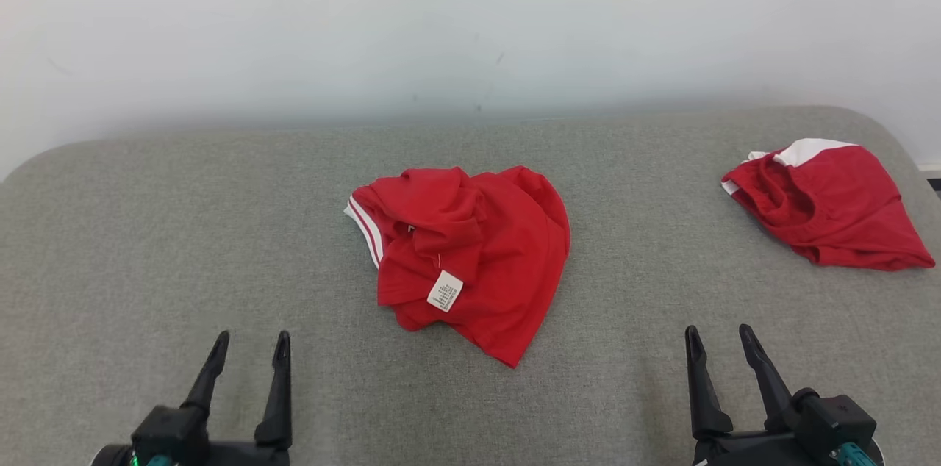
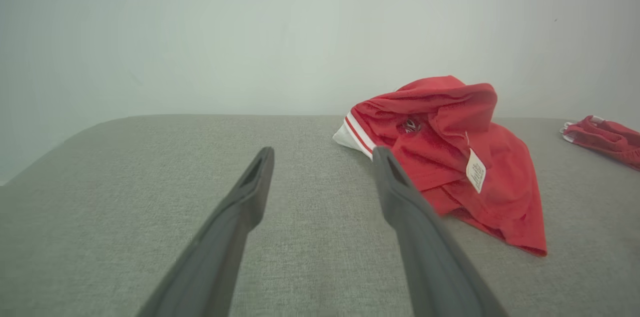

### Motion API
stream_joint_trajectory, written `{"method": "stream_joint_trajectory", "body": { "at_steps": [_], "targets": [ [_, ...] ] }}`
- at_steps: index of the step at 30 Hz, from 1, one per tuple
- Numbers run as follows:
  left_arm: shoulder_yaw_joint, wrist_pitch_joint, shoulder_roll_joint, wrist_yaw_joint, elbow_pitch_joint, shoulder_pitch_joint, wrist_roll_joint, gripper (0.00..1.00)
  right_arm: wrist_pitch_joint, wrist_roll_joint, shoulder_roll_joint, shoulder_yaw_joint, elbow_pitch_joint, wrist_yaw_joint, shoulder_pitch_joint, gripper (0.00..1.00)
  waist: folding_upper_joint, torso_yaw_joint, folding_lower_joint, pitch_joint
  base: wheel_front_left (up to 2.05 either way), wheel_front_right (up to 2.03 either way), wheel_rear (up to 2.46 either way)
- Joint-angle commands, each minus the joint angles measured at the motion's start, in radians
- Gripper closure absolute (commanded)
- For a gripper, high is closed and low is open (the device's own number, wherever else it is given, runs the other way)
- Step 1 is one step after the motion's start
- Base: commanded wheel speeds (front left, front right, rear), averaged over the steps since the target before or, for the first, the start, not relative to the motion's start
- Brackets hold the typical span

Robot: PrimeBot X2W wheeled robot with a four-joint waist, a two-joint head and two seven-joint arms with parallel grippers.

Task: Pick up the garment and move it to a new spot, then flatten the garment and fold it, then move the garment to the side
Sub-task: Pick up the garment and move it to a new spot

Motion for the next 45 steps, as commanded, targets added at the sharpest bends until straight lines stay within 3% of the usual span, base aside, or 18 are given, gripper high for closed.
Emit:
{"method": "stream_joint_trajectory", "body": {
  "at_steps": [1,11,21,45],
  "targets": [
    [0.008,-0.007,0.001,0.002,-0.013,0.023,0.008,0.0,-0.001,0.002,0.0,-0.003,-0.002,-0.002,0.017,0.0,-0.0001,0.003,0.0,-0.001,0.0,0.0,0.0],
    [0.145,-0.005,-0.046,-0.051,-0.156,0.162,0.105,0.0,-0.001,0.01,0.0,-0.009,-0.021,-0.002,0.023,0.0,-0.0001,0.007,0.0,0.001,0.0,0.0,0.0],
    [0.283,-0.005,-0.125,-0.114,-0.158,0.221,0.165,0.0,-0.001,0.007,0.0,-0.014,-0.024,-0.002,0.038,0.0,-0.0001,0.008,0.0,-0.003,0.0,0.0,0.0],
    [0.318,-0.005,-0.178,-0.135,-0.162,0.229,0.249,0.0,-0.001,-0.001,0.0,-0.008,-0.023,-0.002,0.051,0.0,-0.0001,0.012,0.0,-0.01,0.0,0.0,0.0]
  ]
}}
